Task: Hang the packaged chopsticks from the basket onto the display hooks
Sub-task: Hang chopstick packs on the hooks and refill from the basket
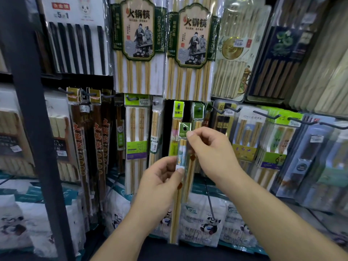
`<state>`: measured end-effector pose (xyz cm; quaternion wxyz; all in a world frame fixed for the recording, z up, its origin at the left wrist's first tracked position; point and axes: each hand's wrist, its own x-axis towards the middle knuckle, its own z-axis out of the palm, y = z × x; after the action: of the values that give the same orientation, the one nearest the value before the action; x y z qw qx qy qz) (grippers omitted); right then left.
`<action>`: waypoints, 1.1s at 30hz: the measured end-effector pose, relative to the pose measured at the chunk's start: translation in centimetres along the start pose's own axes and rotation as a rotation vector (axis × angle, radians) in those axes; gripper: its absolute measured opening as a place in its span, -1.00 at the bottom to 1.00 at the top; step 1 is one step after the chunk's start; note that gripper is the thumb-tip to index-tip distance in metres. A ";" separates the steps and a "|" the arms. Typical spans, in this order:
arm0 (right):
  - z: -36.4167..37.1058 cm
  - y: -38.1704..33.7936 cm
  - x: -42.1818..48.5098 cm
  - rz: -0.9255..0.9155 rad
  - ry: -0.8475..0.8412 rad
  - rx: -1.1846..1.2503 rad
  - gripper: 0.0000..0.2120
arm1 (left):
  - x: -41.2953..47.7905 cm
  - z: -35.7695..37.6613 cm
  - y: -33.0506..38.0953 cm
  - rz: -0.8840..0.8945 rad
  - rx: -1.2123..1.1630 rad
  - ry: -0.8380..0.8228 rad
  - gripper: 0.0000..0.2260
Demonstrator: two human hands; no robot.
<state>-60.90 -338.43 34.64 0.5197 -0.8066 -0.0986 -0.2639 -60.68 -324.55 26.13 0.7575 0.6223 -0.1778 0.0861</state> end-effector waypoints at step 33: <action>-0.7 0.0 5.0 0.043 0.253 0.056 -0.66 | 3.9 3.2 1.7 0.082 0.128 0.019 -0.84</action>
<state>-56.91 -339.64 37.48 0.5559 -0.7539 -0.0223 -0.3494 -58.23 -327.68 29.65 0.7135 0.6608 -0.1902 0.1340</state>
